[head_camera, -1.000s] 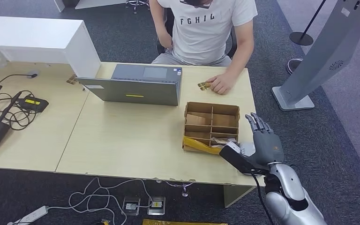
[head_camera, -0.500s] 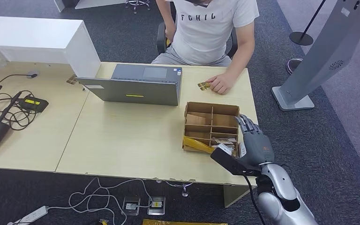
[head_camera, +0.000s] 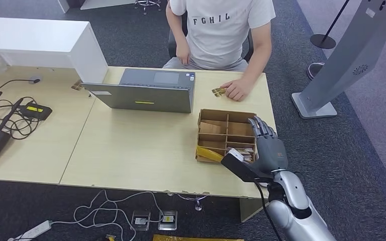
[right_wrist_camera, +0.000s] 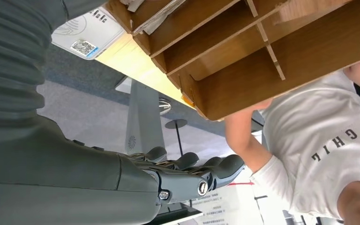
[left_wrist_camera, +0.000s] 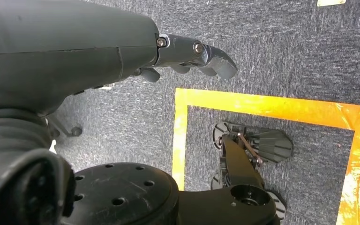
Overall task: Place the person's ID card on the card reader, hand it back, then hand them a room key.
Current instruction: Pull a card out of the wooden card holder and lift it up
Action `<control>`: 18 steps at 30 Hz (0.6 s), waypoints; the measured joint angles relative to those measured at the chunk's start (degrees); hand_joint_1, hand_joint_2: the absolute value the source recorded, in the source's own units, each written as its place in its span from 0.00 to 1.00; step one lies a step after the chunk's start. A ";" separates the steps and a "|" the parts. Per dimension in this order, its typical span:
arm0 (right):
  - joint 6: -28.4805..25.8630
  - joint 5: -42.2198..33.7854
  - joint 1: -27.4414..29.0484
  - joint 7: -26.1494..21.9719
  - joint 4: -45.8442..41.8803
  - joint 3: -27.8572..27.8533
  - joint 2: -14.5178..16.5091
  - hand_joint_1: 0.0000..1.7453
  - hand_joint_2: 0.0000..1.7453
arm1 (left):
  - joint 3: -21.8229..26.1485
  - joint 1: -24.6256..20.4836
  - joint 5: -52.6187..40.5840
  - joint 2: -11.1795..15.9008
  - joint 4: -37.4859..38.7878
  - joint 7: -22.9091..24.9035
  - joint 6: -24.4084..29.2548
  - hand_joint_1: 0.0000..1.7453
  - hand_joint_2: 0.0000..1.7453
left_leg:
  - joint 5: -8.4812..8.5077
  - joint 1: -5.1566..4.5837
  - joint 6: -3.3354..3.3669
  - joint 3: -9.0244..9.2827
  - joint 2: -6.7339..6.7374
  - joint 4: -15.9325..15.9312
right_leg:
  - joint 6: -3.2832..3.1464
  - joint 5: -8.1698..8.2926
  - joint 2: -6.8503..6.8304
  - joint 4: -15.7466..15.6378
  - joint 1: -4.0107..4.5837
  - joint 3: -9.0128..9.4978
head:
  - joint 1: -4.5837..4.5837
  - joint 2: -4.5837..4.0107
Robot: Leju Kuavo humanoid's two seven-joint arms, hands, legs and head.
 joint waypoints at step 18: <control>2.58 1.86 -3.10 0.27 4.38 1.80 0.86 0.00 1.00 | 0.00 0.03 0.78 0.14 0.00 -0.01 0.66 0.00 0.00 | 0.00 0.00 0.00 -0.01 0.00 0.00 | 0.00 0.00 0.00 0.00 0.00 0.00 | 0.02 0.00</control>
